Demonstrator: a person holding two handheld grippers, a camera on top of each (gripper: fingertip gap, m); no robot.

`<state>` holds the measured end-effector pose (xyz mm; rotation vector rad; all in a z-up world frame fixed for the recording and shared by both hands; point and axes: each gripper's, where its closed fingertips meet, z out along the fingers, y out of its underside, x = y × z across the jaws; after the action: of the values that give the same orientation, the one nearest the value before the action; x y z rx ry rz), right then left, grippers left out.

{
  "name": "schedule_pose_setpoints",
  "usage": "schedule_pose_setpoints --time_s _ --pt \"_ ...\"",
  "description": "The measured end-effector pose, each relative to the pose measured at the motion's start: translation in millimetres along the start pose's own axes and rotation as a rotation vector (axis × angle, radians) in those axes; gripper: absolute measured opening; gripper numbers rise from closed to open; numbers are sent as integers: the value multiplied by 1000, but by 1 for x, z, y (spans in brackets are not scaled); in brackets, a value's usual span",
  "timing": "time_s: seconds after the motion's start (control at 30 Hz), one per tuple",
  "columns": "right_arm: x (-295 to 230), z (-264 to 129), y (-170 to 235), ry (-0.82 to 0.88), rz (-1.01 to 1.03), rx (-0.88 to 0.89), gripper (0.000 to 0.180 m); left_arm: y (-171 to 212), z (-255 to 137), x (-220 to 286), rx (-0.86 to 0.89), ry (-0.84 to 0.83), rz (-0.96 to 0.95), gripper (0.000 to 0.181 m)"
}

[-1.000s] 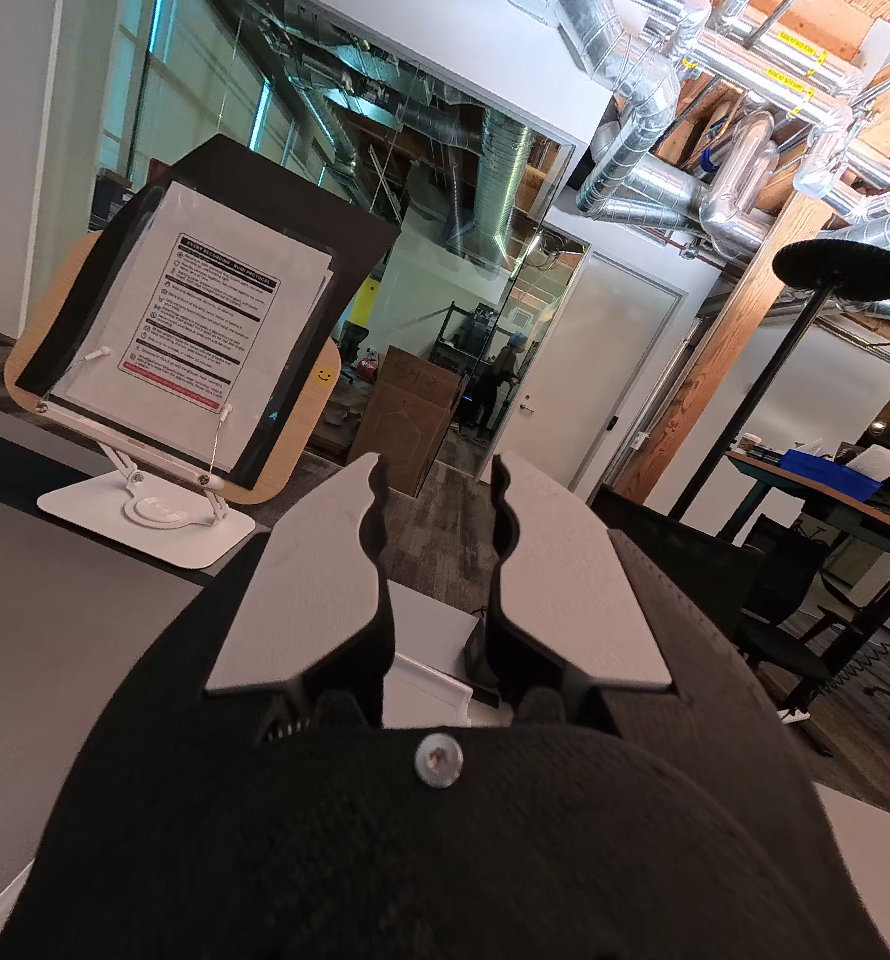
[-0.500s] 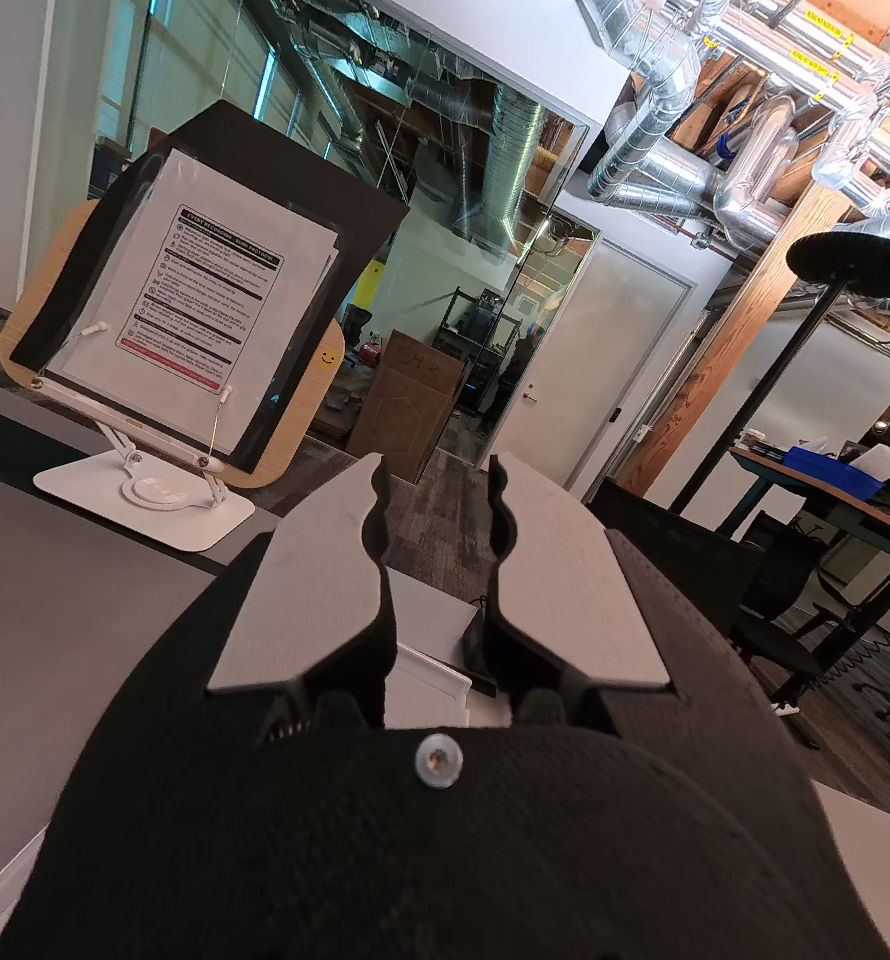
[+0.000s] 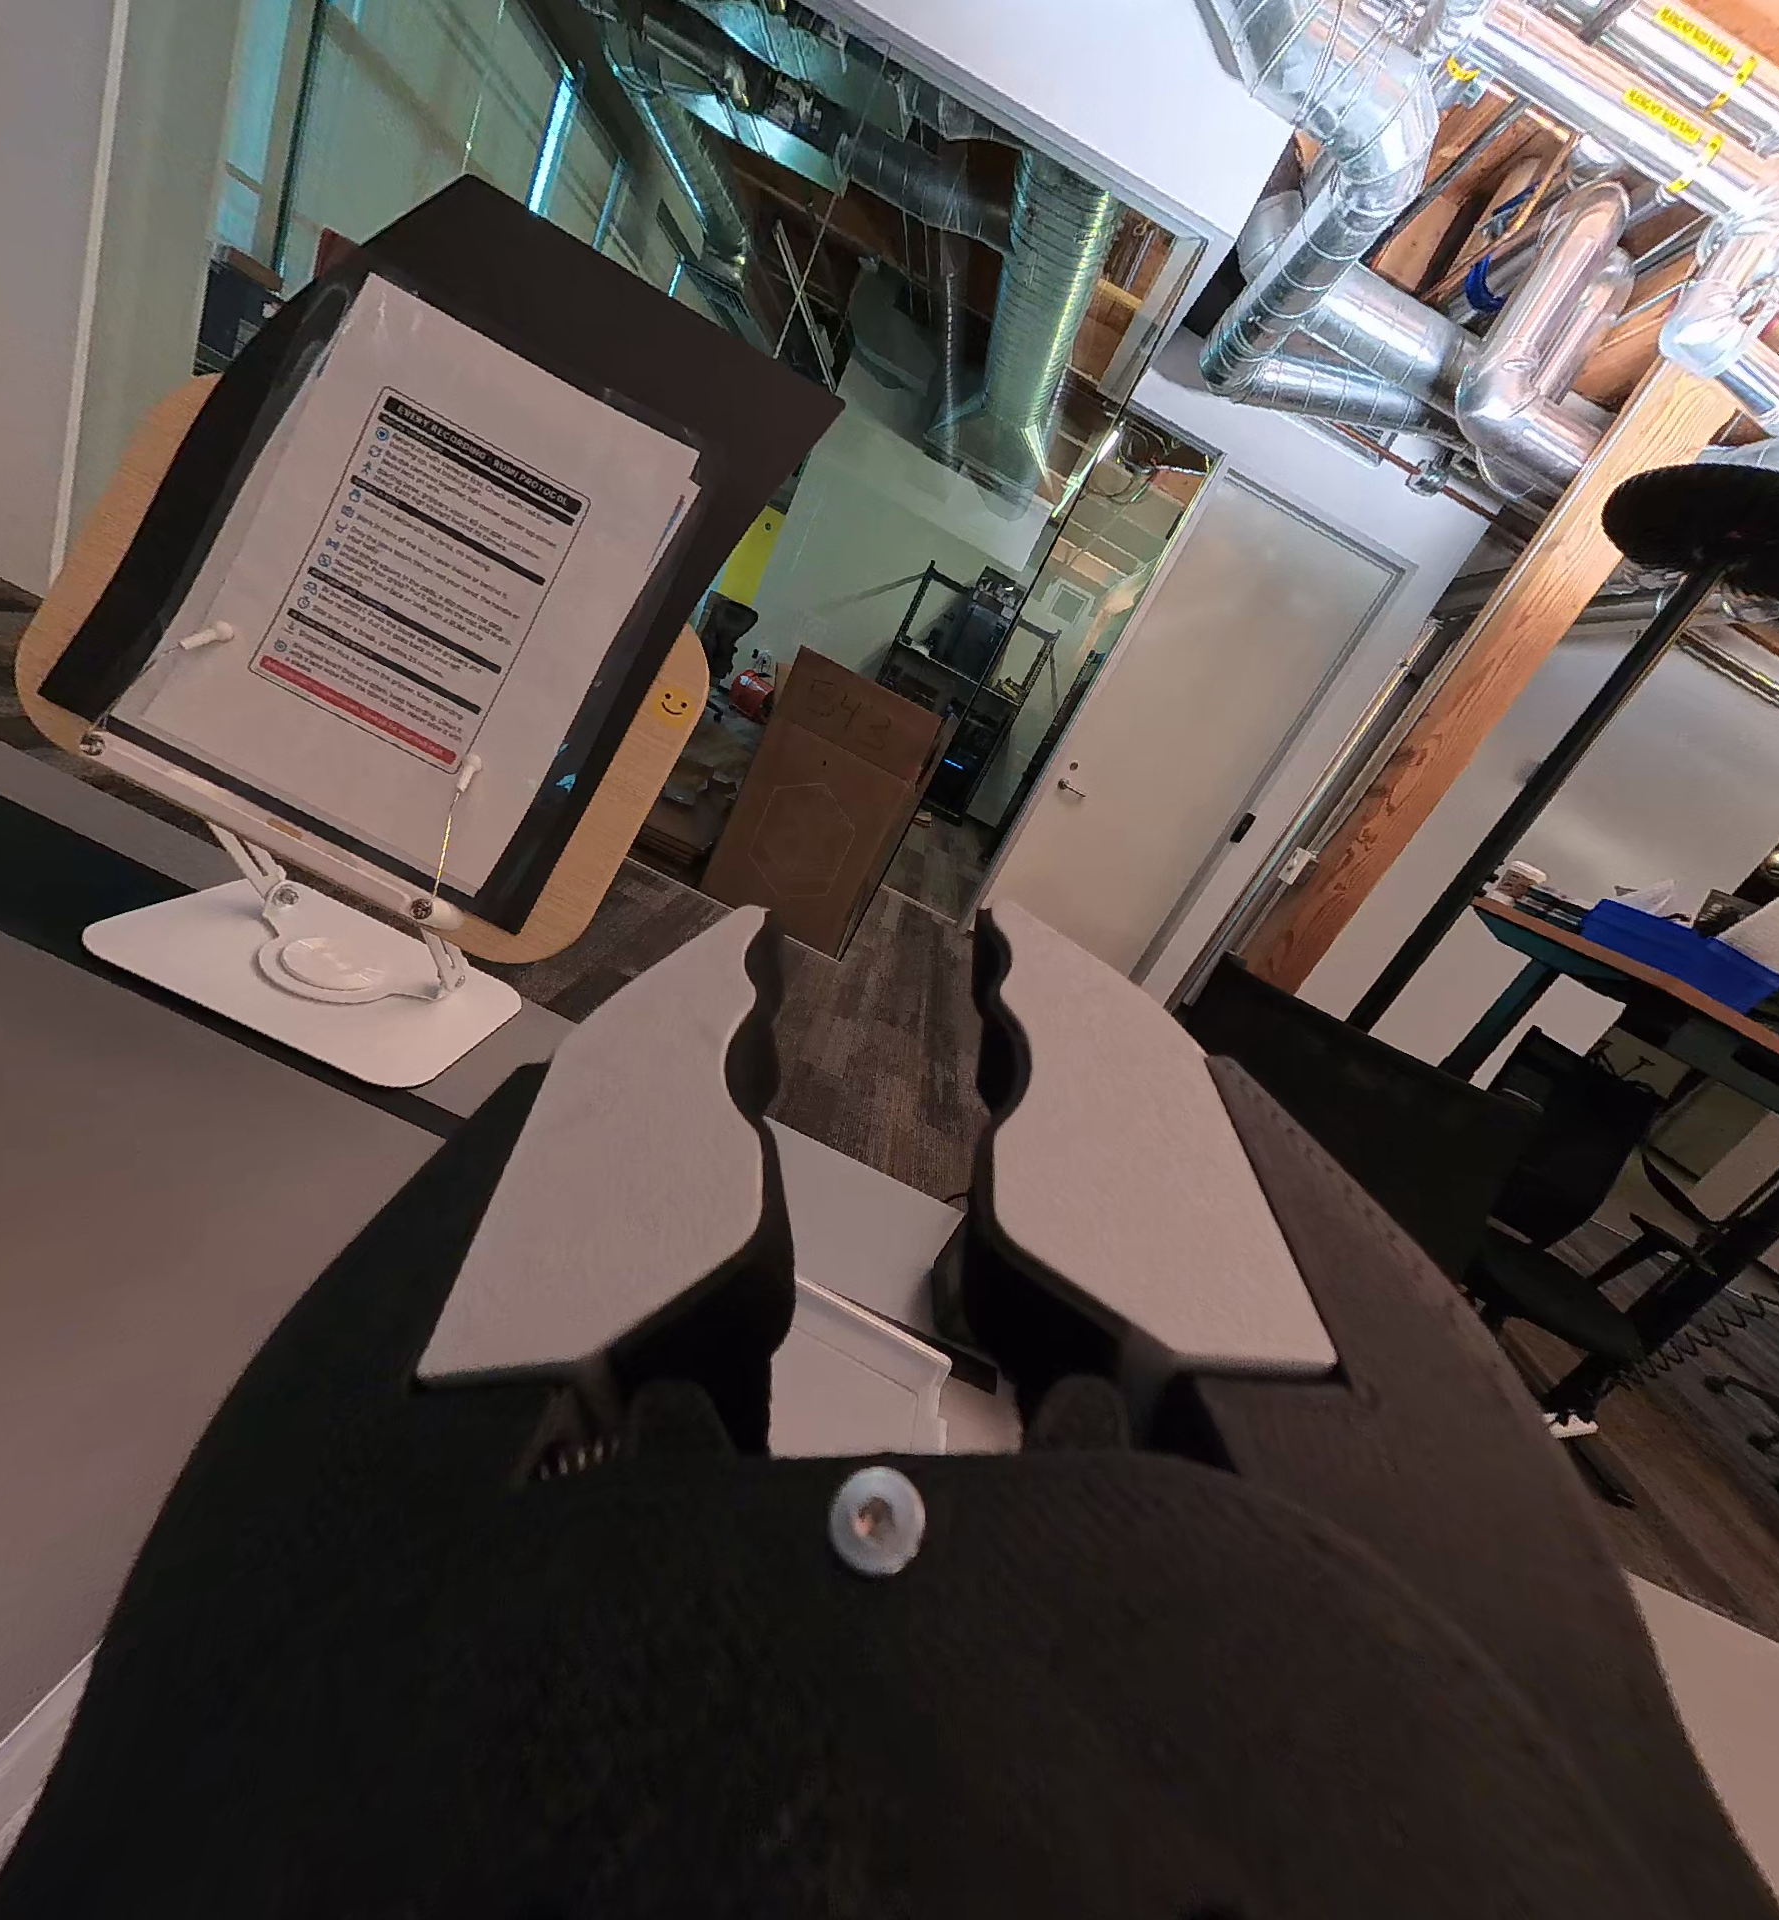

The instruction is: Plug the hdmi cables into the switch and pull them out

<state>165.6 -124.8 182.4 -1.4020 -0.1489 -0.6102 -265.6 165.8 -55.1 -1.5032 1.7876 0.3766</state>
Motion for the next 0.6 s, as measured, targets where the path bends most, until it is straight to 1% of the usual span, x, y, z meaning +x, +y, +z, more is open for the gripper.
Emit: schedule_pose_setpoints --time_s 0.1,0.2,0.4,0.5,0.6 --pt "-1 1 1 -4 -3 -6 35 1 -1 -1 -8 -11 12 86" --pt "-3 2 2 -8 -7 -11 35 7 -5 -8 -14 -51 16 63" --pt "-4 4 7 -17 -16 -28 34 26 -17 -10 -36 -58 21 37" --pt "-4 5 9 -18 -22 -36 34 36 -23 -5 -76 -30 30 32" --pt "-5 6 11 -23 -24 -44 34 34 -26 -5 -69 -41 40 29"
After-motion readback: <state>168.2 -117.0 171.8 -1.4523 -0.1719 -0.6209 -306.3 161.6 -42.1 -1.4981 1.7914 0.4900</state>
